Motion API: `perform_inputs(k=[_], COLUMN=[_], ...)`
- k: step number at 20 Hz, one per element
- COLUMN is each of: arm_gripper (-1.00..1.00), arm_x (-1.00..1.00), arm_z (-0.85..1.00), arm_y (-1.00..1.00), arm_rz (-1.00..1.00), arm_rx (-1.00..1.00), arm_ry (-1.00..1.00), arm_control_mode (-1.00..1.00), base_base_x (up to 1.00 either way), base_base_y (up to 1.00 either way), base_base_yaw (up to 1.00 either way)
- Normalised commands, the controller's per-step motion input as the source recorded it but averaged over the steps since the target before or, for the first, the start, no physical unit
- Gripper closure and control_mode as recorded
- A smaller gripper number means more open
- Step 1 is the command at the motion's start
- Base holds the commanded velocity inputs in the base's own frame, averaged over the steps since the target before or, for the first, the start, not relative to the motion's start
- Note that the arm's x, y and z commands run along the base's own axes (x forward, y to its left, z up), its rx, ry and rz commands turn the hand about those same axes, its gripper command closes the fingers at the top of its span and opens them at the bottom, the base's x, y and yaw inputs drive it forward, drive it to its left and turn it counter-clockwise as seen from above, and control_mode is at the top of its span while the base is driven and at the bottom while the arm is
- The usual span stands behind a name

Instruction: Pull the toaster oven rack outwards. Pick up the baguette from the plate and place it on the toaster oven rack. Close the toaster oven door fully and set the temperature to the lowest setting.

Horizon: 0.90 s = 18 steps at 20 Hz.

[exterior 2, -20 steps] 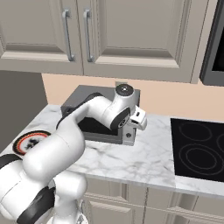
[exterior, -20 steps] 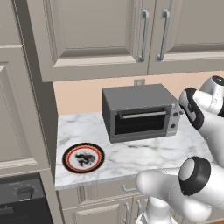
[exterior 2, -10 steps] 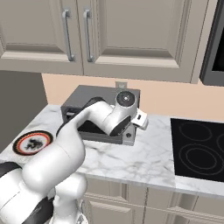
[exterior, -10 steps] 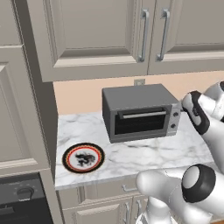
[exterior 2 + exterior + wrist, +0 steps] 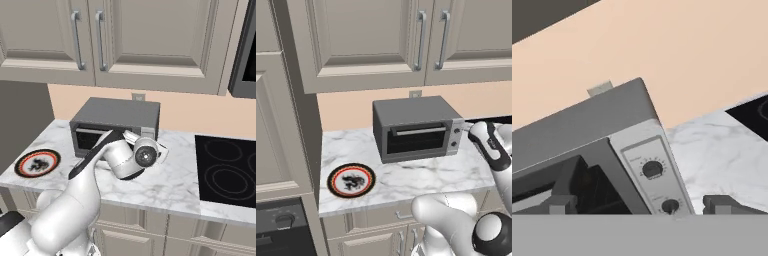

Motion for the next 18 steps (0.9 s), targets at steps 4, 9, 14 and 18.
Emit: perform_inputs(k=[4,9,14,18], arm_gripper=[-1.00,-1.00,-1.00,-1.00], arm_x=[0.00,0.00,0.00,0.00], arm_z=[-0.19,-0.03,-0.06,-0.29], arm_y=[0.00,0.00,0.00,-0.01], arm_rz=[0.00,0.00,0.00,0.00], arm_rx=[0.00,0.00,0.00,0.00], arm_ry=[-0.07,0.00,0.00,-0.02], arm_control_mode=[-1.00,-1.00,-1.00,-1.00], base_base_x=[0.00,0.00,0.00,0.00], base_base_y=[0.00,0.00,0.00,0.00], base_base_yaw=[0.00,0.00,0.00,0.00])
